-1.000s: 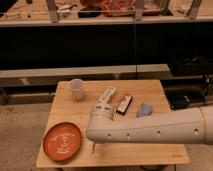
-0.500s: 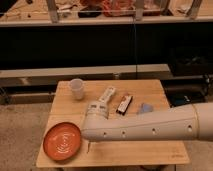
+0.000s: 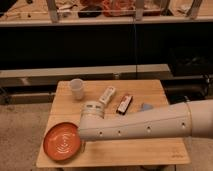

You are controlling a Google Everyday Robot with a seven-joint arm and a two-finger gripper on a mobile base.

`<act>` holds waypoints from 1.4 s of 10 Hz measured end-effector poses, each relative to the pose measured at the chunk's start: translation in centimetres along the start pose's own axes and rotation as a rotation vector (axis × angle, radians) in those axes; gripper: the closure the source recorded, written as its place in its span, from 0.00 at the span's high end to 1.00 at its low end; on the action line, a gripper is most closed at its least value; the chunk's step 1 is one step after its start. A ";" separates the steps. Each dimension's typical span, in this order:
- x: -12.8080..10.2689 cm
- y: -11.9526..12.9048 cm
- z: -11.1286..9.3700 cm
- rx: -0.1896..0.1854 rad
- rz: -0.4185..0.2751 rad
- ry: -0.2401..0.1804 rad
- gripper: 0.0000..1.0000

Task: Place the pepper in the ceramic bowl

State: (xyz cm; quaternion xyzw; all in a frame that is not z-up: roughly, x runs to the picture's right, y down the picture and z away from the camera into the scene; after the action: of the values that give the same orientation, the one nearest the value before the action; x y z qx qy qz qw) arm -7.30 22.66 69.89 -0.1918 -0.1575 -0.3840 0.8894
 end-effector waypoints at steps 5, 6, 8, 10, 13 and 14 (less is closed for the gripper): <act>-2.2 -2.7 0.5 0.038 -0.046 -0.023 0.01; -2.2 -2.7 0.5 0.045 -0.053 -0.029 0.01; -2.6 -3.1 0.6 0.049 -0.079 -0.045 0.01; -3.9 -4.3 0.9 0.053 -0.101 -0.060 0.01; -4.4 -4.7 1.1 0.061 -0.126 -0.079 0.01; -4.9 -5.1 1.3 0.062 -0.137 -0.084 0.01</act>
State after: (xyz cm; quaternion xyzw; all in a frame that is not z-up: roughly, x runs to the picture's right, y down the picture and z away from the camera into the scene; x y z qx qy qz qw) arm -14.48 23.06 70.09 -0.1691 -0.2193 -0.4304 0.8591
